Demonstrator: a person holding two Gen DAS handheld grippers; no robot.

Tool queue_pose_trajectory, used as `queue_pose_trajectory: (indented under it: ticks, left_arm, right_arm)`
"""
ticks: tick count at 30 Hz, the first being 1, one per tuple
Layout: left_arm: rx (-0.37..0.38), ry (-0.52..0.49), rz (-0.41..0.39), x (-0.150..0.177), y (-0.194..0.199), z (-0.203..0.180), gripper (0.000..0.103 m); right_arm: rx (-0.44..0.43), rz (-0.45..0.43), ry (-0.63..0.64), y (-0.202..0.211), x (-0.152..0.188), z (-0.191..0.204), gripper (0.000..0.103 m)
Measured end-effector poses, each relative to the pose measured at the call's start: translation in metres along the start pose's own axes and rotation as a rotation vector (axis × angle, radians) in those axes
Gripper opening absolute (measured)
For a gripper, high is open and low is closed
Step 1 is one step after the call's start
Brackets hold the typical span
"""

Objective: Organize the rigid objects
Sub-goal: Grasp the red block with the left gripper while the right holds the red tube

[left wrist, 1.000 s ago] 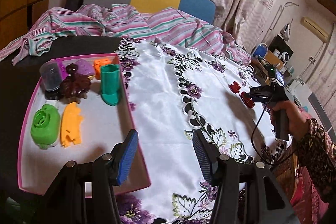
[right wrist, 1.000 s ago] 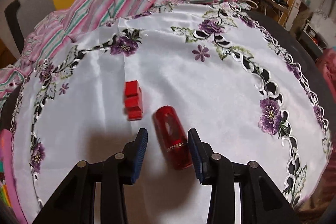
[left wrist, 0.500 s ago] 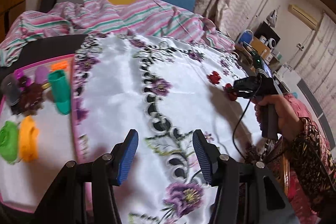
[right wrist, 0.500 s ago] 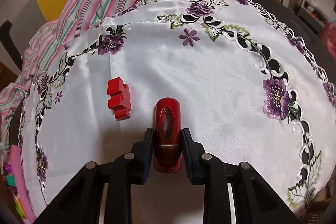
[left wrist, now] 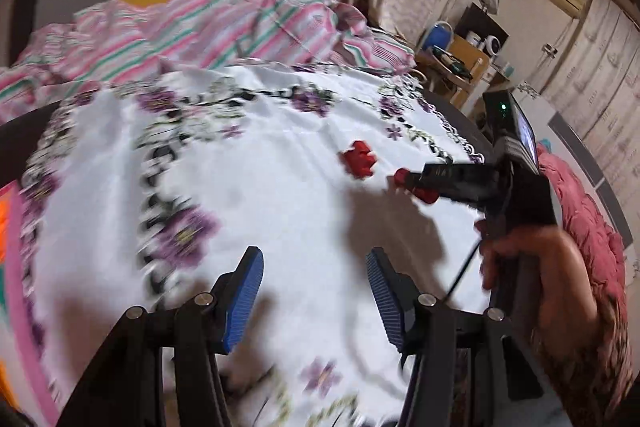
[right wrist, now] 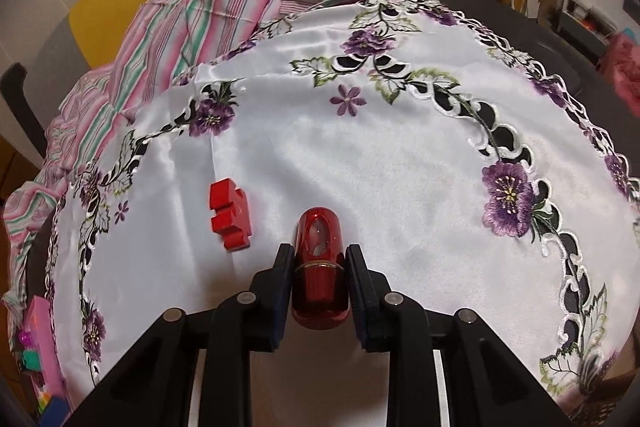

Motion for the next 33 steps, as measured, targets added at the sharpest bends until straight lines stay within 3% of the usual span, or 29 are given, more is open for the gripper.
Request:
queue_pose_trajectory:
  ticks: [10, 19, 28, 30, 33]
  left_arm:
    - [-0.017, -0.047, 0.062, -0.052, -0.086, -0.042, 0.06]
    - [-0.009, -0.065, 0.117, -0.064, -0.135, -0.062, 0.059]
    - [-0.06, -0.132, 0.12, -0.078, -0.169, -0.074, 0.058]
    - [-0.051, -0.132, 0.134, -0.076, -0.173, -0.073, 0.046]
    - [-0.055, -0.145, 0.141, -0.07, -0.177, -0.069, 0.035]
  right_arm:
    - [0.02, -0.027, -0.123, 0.005, -0.001, -0.026, 0.027]
    - [0.007, -0.039, -0.145, 0.007, -0.002, -0.026, 0.027]
    - [0.016, -0.049, -0.21, 0.009, 0.0, -0.04, 0.027]
    - [0.014, -0.044, -0.209, 0.008, 0.0, -0.039, 0.027]
    - [0.009, -0.039, -0.201, 0.006, 0.0, -0.037, 0.027]
Point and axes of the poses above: each gripper's, at about its wrist camera, not at the fingertips, and y roughly against the way its jaws point, z to its left, x to its underside, the point moved 5 cm from there along -y, roughly the way its jaws point, and after that the axes turned 8 degrees about y, right-handed, at the moved point
